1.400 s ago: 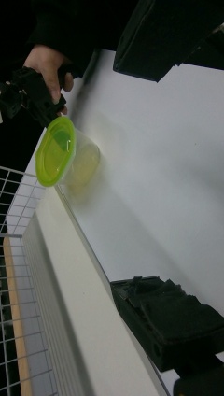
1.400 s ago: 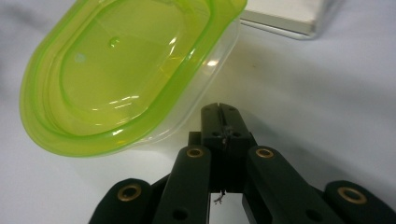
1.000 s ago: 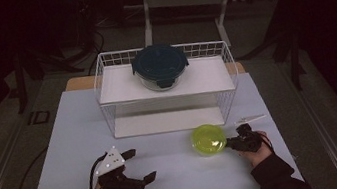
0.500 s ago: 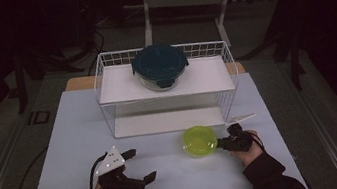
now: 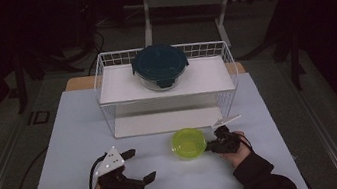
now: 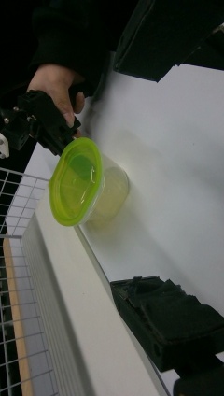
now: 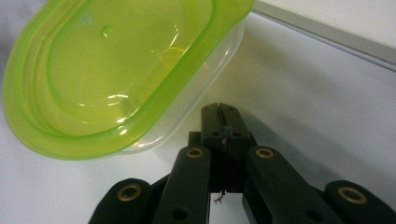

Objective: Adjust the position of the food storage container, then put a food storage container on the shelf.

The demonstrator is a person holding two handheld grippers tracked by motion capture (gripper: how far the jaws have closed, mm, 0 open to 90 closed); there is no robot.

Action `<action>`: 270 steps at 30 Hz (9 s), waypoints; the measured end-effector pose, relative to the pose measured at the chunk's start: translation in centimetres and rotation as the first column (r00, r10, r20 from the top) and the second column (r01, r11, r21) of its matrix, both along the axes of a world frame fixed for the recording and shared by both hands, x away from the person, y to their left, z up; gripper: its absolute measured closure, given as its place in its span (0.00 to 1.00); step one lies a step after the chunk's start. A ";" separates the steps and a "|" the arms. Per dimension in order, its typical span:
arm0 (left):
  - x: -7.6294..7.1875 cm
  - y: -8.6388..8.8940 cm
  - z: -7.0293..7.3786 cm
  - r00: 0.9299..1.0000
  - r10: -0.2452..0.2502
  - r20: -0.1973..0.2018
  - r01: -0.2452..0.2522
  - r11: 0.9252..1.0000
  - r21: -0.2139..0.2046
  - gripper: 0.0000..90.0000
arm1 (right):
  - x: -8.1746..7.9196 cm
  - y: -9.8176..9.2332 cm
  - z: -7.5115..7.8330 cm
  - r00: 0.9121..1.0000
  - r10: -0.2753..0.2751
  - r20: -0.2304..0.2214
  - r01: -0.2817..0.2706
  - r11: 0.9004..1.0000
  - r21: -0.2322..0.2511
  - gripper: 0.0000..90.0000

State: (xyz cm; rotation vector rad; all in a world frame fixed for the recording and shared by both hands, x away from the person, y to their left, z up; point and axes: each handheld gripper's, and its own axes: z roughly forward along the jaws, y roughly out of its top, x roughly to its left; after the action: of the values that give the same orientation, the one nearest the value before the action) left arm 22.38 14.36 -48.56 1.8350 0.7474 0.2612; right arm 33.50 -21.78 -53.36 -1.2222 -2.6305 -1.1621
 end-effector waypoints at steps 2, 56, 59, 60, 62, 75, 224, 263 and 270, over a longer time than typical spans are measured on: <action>0.0 0.0 0.0 1.000 0.000 -0.002 0.000 1.000 -0.002 0.00 | 0.0 -0.3 0.1 1.000 -0.009 -0.002 0.009 1.000 0.002 1.00; 0.5 1.1 0.5 0.999 0.046 0.005 -0.046 0.998 -0.035 0.00 | -0.1 2.2 2.6 0.998 0.034 0.056 -0.036 0.999 0.033 0.77; 1.0 1.3 0.8 0.999 0.047 -0.014 -0.048 0.997 -0.063 0.00 | -0.5 1.2 4.0 0.997 0.001 0.083 -0.007 0.997 0.072 0.61; 1.1 1.3 0.9 0.998 0.050 -0.022 -0.052 0.996 -0.067 0.00 | -0.6 1.2 4.3 0.997 0.001 0.081 -0.009 0.996 0.093 0.55; 1.3 1.3 1.1 0.998 0.048 -0.032 -0.050 0.996 -0.069 0.00 | -0.8 1.2 4.7 0.996 -0.007 0.094 -0.002 0.995 0.099 0.51; 5.0 0.7 1.5 0.960 0.069 -0.270 -0.104 0.987 -0.120 0.00 | -0.1 2.3 6.5 0.999 0.011 0.046 -0.021 0.974 0.224 0.18; 14.6 -0.6 22.2 0.940 0.127 -0.318 -0.207 0.950 -0.232 0.89 | 5.2 5.5 28.5 0.984 -0.165 0.071 0.130 0.928 0.348 0.90; 19.0 -1.3 21.3 0.918 0.203 -0.342 -0.290 0.930 -0.226 0.55 | 10.1 7.0 28.1 0.964 -0.264 0.034 0.241 0.919 0.313 0.58; 19.1 -0.8 21.7 0.931 0.192 -0.311 -0.275 0.928 -0.250 0.33 | 10.1 7.1 28.1 0.964 -0.257 0.061 0.225 0.919 0.324 0.43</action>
State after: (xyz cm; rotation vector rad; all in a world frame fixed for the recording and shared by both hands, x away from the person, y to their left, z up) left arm 41.46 13.53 -26.88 1.5165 1.1477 0.0378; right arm 43.64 -14.69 -25.21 -1.4810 -2.2776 -1.6494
